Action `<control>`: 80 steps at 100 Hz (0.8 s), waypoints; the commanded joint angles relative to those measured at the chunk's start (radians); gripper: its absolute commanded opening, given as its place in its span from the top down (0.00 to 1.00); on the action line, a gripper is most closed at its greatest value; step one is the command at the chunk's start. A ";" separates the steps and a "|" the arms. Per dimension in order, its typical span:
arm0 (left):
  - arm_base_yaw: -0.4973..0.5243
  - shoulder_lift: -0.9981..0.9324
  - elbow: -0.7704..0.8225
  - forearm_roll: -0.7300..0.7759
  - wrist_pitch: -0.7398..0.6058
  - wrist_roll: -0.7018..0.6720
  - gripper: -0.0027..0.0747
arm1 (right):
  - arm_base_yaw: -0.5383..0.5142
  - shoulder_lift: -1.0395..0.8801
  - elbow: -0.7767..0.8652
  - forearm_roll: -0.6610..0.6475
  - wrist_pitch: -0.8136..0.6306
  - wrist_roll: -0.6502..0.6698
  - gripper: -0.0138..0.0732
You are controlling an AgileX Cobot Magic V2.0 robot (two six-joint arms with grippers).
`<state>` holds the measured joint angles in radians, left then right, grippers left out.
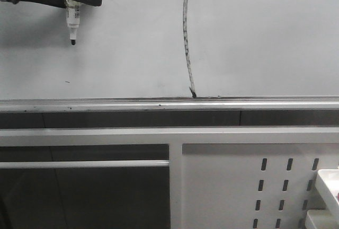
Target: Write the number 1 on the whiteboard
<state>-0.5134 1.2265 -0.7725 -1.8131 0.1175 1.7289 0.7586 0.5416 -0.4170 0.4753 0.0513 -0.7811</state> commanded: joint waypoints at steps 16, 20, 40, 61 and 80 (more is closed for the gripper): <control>0.010 -0.201 0.048 -0.024 -0.073 -0.006 0.30 | -0.006 -0.096 -0.025 0.004 -0.028 0.000 0.91; 0.010 -0.257 0.081 -0.022 -0.073 -0.006 0.30 | -0.006 -0.129 -0.025 0.004 -0.013 0.000 0.91; 0.010 -0.562 0.241 -0.019 -0.073 -0.006 0.33 | -0.006 -0.305 -0.023 -0.042 0.126 0.000 0.91; 0.010 -0.873 0.380 -0.019 -0.082 -0.006 0.78 | -0.006 -0.431 -0.023 -0.075 0.345 0.000 0.91; 0.010 -1.019 0.444 -0.019 -0.079 -0.006 0.99 | -0.006 -0.447 -0.023 -0.074 0.367 0.000 0.91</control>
<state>-0.5031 0.2401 -0.3183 -1.8240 0.0155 1.7289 0.7586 0.0836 -0.4163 0.4013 0.4719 -0.7811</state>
